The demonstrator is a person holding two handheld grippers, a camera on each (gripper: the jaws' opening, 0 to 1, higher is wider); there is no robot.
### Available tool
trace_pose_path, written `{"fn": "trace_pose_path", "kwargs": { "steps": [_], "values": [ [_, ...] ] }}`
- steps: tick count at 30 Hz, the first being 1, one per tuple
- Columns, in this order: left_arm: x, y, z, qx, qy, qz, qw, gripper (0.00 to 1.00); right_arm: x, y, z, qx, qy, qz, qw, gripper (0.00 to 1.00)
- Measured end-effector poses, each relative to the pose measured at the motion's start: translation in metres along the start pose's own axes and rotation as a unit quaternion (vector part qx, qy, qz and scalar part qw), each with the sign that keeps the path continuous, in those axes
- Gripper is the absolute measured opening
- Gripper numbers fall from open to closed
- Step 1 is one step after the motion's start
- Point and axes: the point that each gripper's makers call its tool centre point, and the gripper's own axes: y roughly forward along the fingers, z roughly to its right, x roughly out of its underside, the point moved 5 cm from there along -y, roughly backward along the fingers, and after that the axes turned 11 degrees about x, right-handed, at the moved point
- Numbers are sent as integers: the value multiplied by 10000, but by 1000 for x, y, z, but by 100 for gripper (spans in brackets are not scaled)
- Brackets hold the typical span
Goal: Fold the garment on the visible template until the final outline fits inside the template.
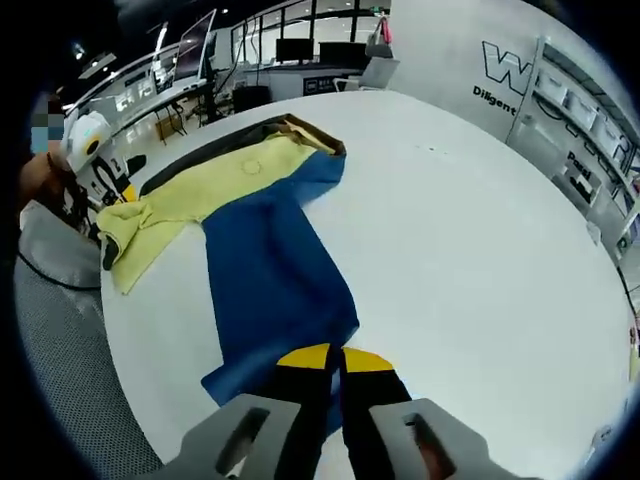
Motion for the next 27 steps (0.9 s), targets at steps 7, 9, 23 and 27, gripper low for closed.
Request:
{"fn": "trace_pose_path", "kwargs": {
  "steps": [7,9,23,27],
  "values": [
    [0,0,0,-15,-15,3,10000,0,4,9,-2,-185,25,-116,9998,0],
    [0,0,0,-19,-12,1,10000,0,5,9,-3,-217,33,-107,9997,0],
    [0,0,0,-34,-14,28,10000,0,27,-2,17,157,352,-240,9990,17],
    [0,0,0,-35,-11,29,10000,0,31,0,16,156,495,-320,9981,14]
  ]
}}
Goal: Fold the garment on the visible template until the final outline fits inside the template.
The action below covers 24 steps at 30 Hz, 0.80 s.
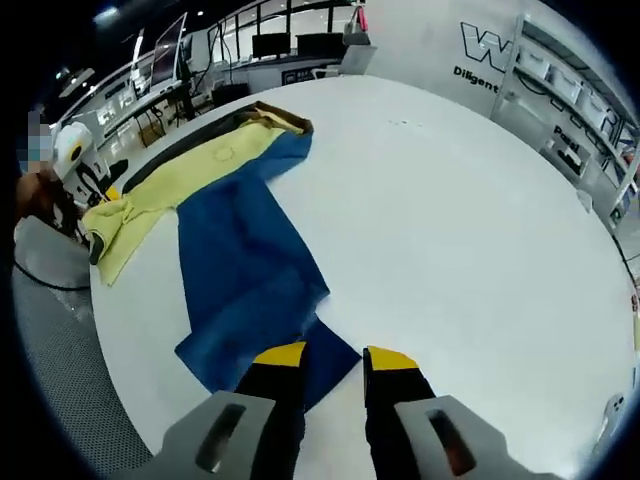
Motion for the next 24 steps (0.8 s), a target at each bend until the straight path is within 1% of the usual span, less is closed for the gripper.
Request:
{"fn": "trace_pose_path", "kwargs": {
  "steps": [2,5,8,10,14,16,17,18,21,24],
  "values": [
    [0,0,0,0,-3,-3,10000,0,1,1,0,16,16,-10,10000,14],
    [0,0,0,-4,-3,-7,10000,0,2,1,2,74,10,-8,10000,10],
    [0,0,0,-8,-24,7,10000,0,3,3,1,81,-60,-32,9999,10],
    [0,0,0,-13,-36,10,10000,0,4,4,0,132,-196,-12,9997,10],
    [0,0,0,-19,-58,22,10000,0,3,3,-4,141,-304,55,9994,6],
    [0,0,0,-23,-58,18,10000,0,2,3,-9,121,-498,103,9986,0],
    [0,0,0,-23,-55,15,10000,0,2,4,-12,102,-594,129,9981,0],
    [-1,0,0,-21,-51,12,10000,0,2,4,-11,209,-625,156,9977,0],
    [-1,0,0,-23,-58,7,10000,0,2,4,-9,334,-674,129,9971,0],
    [0,0,0,-33,-67,15,10000,0,2,2,0,447,-550,148,9974,0]
  ]
}}
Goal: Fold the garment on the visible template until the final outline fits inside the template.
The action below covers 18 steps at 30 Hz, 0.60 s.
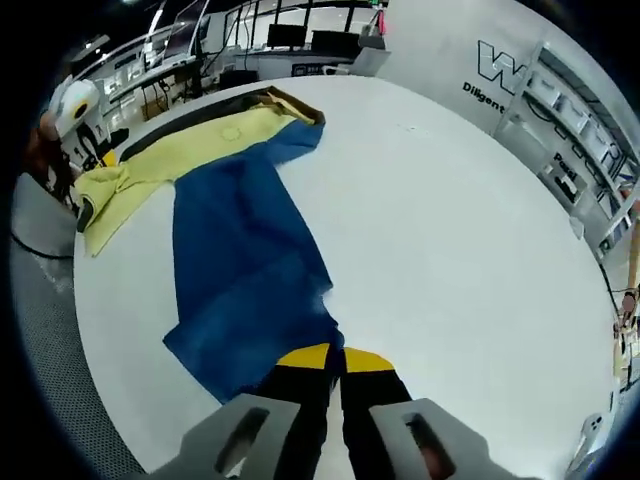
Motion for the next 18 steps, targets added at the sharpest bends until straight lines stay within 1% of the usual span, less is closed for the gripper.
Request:
{"fn": "trace_pose_path", "kwargs": {
  "steps": [2,3,5,9,13,18],
  "values": [
    [0,0,0,-7,-8,1,10000,0,0,0,8,160,13,-3,9999,0],
    [0,0,0,-19,-11,-4,10000,0,0,-1,14,268,-121,25,9996,0],
    [0,0,1,-32,-17,-9,10000,0,0,-3,24,398,-128,33,9991,0],
    [0,0,1,-25,-29,6,10000,0,4,-5,41,534,39,6,9986,0],
    [0,0,0,-12,-12,-10,10000,0,8,-7,51,661,136,-60,9977,0],
    [0,0,0,-15,-91,22,10000,0,18,-11,67,885,311,-267,9952,0]
  ]
}}
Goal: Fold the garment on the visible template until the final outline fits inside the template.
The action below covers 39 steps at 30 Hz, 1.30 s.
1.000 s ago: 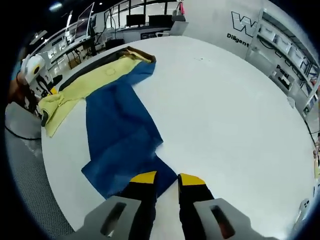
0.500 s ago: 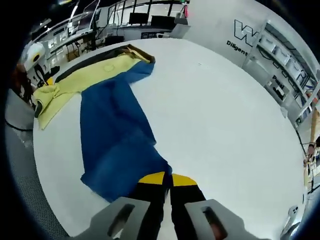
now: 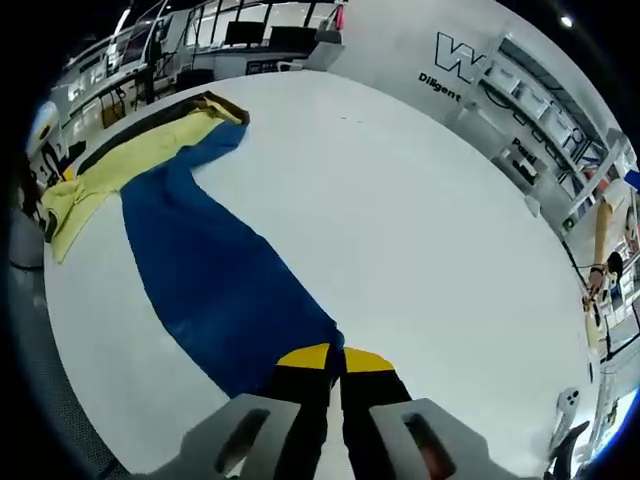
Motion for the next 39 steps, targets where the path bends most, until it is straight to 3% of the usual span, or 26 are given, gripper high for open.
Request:
{"fn": "trace_pose_path", "kwargs": {
  "steps": [4,8,13,19,23,32,39],
  "values": [
    [0,0,-1,54,-59,3,10000,0,6,0,10,38,266,-169,9995,0],
    [-2,-1,-2,112,-71,-28,9999,0,7,-2,13,76,263,-163,9995,0],
    [-3,-1,0,144,254,-58,9996,0,6,1,14,79,247,-170,9995,0],
    [-4,-4,2,69,372,60,9993,2,6,9,14,66,249,-211,9994,0],
    [-3,-8,-1,-85,234,246,9994,9,5,10,15,69,226,-205,9995,0],
    [0,-17,-9,-462,127,353,9982,23,4,13,18,66,206,-183,9996,0],
    [1,-16,-18,-594,692,-88,9958,27,5,15,20,60,189,-177,9996,0]
  ]
}}
